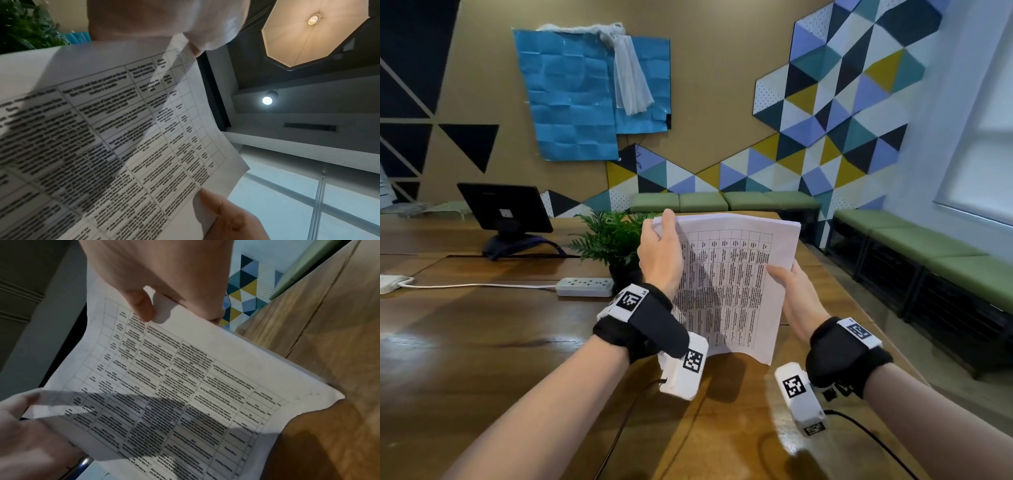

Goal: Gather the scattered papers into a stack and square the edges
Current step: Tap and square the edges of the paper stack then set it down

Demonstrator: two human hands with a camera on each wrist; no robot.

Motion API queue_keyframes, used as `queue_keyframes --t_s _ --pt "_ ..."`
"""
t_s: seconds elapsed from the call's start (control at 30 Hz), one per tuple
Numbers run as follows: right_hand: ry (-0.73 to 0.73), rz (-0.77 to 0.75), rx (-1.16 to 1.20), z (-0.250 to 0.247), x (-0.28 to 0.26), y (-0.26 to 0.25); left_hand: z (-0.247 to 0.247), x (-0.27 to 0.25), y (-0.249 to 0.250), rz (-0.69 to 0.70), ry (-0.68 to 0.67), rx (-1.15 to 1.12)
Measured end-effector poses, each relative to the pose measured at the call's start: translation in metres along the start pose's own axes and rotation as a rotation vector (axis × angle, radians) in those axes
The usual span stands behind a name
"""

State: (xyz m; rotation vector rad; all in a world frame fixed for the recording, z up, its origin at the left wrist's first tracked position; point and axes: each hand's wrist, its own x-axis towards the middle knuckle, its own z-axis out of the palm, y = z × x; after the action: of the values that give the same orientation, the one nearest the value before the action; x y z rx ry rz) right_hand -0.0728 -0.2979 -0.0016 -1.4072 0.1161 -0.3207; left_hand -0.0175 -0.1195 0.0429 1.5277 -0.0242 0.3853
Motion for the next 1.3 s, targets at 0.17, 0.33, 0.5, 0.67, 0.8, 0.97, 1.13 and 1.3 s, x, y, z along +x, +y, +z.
queue_keyframes --t_s 0.17,0.33,0.5,0.67,0.8,0.97,1.13,1.3 --pt "0.034 0.037 -0.147 -0.005 0.001 0.01 -0.015 -0.013 -0.018 0.16 -0.085 0.055" --pt "-0.017 0.113 -0.306 -0.012 -0.004 0.034 -0.028 -0.023 -0.074 0.071 -0.23 0.161" --pt "-0.058 0.128 -0.451 -0.017 -0.011 0.063 -0.034 -0.027 -0.101 -0.054 -0.349 0.227" --pt "-0.036 0.13 -0.485 -0.017 -0.012 0.061 -0.037 -0.023 -0.096 -0.04 -0.324 0.272" --pt "-0.058 0.256 -0.519 -0.021 -0.017 0.055 -0.034 -0.004 -0.123 -0.29 -0.436 0.298" --pt "-0.094 0.528 -0.712 -0.045 -0.011 0.101 -0.022 0.032 -0.233 -0.558 -0.542 0.484" --pt "-0.103 0.589 -0.835 -0.04 -0.021 0.1 -0.031 -0.016 -0.165 -0.585 -0.66 0.554" --pt "-0.098 0.63 -1.003 -0.039 -0.026 0.087 -0.042 -0.027 -0.123 -0.658 -0.617 0.612"
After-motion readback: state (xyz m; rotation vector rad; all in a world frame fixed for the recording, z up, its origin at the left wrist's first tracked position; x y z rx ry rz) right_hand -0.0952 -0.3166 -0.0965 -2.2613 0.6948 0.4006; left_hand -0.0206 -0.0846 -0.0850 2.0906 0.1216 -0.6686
